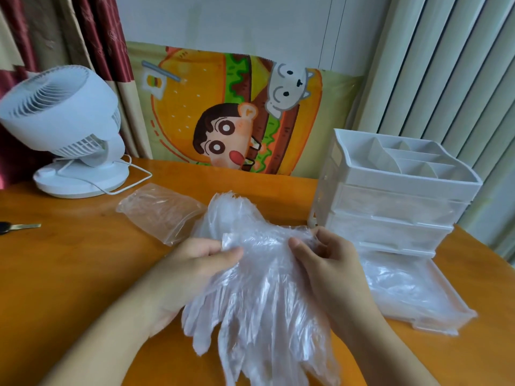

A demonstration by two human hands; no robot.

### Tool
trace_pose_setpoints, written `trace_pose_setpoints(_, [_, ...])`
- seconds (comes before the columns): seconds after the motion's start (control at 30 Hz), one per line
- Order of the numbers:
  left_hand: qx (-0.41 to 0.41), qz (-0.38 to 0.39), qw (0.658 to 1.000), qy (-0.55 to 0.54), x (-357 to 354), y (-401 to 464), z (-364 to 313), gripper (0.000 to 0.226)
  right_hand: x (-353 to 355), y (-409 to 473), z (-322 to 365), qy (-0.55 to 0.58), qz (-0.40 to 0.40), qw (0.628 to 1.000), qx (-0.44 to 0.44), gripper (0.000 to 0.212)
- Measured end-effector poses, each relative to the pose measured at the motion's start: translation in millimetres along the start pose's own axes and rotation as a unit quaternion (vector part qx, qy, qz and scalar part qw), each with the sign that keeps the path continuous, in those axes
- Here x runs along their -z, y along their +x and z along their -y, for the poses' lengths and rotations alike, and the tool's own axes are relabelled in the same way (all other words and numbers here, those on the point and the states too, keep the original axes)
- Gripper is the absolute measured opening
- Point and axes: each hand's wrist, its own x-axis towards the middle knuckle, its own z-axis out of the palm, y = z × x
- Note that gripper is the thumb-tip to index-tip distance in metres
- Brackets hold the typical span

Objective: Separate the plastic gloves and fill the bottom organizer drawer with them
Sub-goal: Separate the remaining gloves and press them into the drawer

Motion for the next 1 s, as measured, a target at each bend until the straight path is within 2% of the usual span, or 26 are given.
trace_pose_setpoints(0.1, [0.007, 0.020, 0.999, 0.038, 1.4, -6.6, -4.3, 0.022, 4.9, 1.1, -1.1, -0.002, -0.013, 1.000, 0.008, 0.033])
trace_pose_setpoints(0.23, [-0.010, 0.022, 0.999, 0.035, 0.8, -8.4, -10.0, 0.024, 7.9, 3.7, -4.1, -0.003, -0.025, 0.999, 0.022, 0.030])
trace_pose_setpoints(0.33, [0.020, 0.075, 0.994, 0.073, 6.6, -10.6, -12.6, 0.041, 9.5, 5.3, -6.1, 0.017, -0.038, 0.999, 0.023, 0.025])
trace_pose_setpoints(0.47, [0.072, 0.151, 0.985, 0.037, 14.9, -9.4, -8.2, 0.042, 14.6, 6.0, -2.6, 0.024, -0.061, 0.998, 0.024, 0.021])
trace_pose_setpoints(0.63, [0.066, 0.111, 0.992, -0.002, 18.2, -6.5, -4.7, 0.043, 18.4, 7.8, -0.2, 0.027, -0.078, 0.996, 0.019, 0.022])
trace_pose_setpoints(0.73, [0.035, 0.065, 0.997, -0.005, 20.0, -4.4, -6.7, 0.012, 20.5, 8.6, 0.0, 0.038, -0.081, 0.996, 0.010, 0.023])
trace_pose_setpoints(0.8, [0.010, 0.027, 0.999, -0.030, 20.5, -3.2, -5.2, 0.020, 21.3, 10.0, -1.5, 0.046, -0.083, 0.995, 0.013, 0.028])
trace_pose_setpoints(0.9, [-0.007, -0.008, 0.996, -0.090, 21.6, 2.2, -4.9, 0.020, 22.2, 10.6, -2.4, 0.054, -0.091, 0.994, 0.022, 0.027])
trace_pose_setpoints(1.0, [0.036, -0.013, 0.979, -0.202, 21.1, 10.8, -3.7, 0.028, 22.3, 9.1, -0.4, 0.054, -0.092, 0.994, 0.020, 0.025])
